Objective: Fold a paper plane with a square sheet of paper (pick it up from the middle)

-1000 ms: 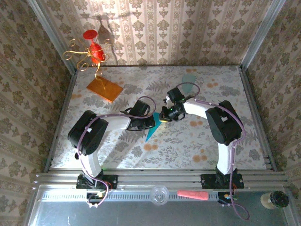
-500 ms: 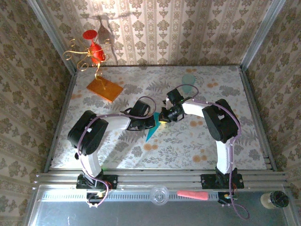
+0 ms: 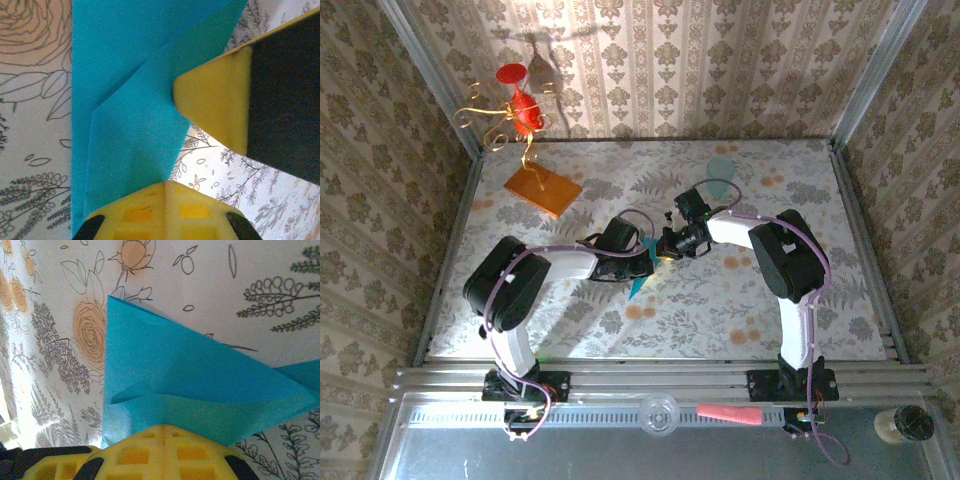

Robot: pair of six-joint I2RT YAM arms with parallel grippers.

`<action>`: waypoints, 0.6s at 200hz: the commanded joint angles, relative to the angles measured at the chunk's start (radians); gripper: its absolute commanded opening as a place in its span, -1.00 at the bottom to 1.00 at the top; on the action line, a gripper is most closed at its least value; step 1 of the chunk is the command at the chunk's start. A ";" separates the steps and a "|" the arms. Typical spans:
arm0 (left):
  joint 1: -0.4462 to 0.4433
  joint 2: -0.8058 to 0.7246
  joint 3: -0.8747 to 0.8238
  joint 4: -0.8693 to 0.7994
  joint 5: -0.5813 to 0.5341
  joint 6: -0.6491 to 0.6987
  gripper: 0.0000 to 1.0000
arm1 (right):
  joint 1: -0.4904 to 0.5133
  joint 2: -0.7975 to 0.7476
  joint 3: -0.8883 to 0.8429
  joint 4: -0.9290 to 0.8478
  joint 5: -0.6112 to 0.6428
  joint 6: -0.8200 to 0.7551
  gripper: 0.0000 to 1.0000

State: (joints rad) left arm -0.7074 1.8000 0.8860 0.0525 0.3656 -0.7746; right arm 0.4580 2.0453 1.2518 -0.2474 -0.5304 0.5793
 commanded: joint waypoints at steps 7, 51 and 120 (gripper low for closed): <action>-0.003 0.020 -0.043 -0.040 0.002 -0.025 -1.00 | -0.011 0.062 -0.037 -0.013 0.062 -0.013 -0.96; 0.000 0.027 -0.093 -0.030 0.001 -0.045 -1.00 | -0.048 0.062 -0.037 0.019 0.069 -0.020 -0.96; -0.017 0.030 -0.159 0.003 0.018 -0.069 -1.00 | -0.139 0.072 0.035 0.024 0.128 0.006 -0.91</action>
State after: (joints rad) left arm -0.7059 1.7958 0.7967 0.2237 0.3744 -0.8257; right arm 0.3927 2.0640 1.2530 -0.2195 -0.5888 0.5831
